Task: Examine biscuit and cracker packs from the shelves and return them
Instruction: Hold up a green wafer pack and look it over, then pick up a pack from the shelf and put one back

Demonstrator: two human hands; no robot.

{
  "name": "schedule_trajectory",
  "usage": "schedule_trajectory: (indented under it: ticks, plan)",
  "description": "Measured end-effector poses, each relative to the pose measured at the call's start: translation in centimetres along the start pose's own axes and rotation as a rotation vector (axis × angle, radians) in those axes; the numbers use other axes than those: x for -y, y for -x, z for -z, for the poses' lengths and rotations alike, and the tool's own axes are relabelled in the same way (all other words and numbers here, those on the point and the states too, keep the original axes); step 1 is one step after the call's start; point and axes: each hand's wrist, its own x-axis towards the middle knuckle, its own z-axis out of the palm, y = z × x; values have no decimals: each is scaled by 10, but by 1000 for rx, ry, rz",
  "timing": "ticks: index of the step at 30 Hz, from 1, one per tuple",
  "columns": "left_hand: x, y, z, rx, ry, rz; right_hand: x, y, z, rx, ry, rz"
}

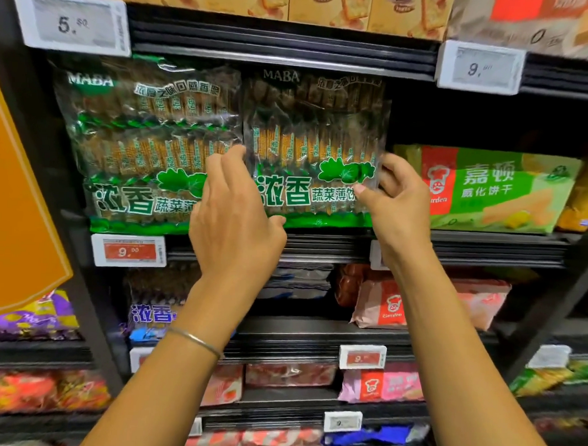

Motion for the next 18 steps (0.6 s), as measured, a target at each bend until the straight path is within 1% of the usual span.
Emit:
schedule_trajectory:
  ticks: [3, 6, 8, 10, 13, 14, 16, 18]
  plan:
    - [-2, 3, -4, -31, -72, -5, -4, 0, -4, 0, 29, -21]
    - [-3, 11, -6, -14, -121, 0, -6, 6, -3, 79, 158, -51]
    - [-4, 14, -6, -4, -91, 9, -4, 6, 2, 152, 222, -58]
    - [-6, 19, -7, 9, -59, 33, 0, 5, 10, 233, 227, -75]
    - [-19, 29, -9, 40, -29, 100, 2, 12, 32, 349, 125, -119]
    - [-27, 34, -11, 44, -23, 124, 2, 15, 43, 357, 81, -123]
    - [-45, 47, -15, 33, -4, 132, 0, 21, 74, 317, 8, -95]
    - [-65, 59, -23, 36, 78, 92, -3, 23, 108, 212, -49, -37]
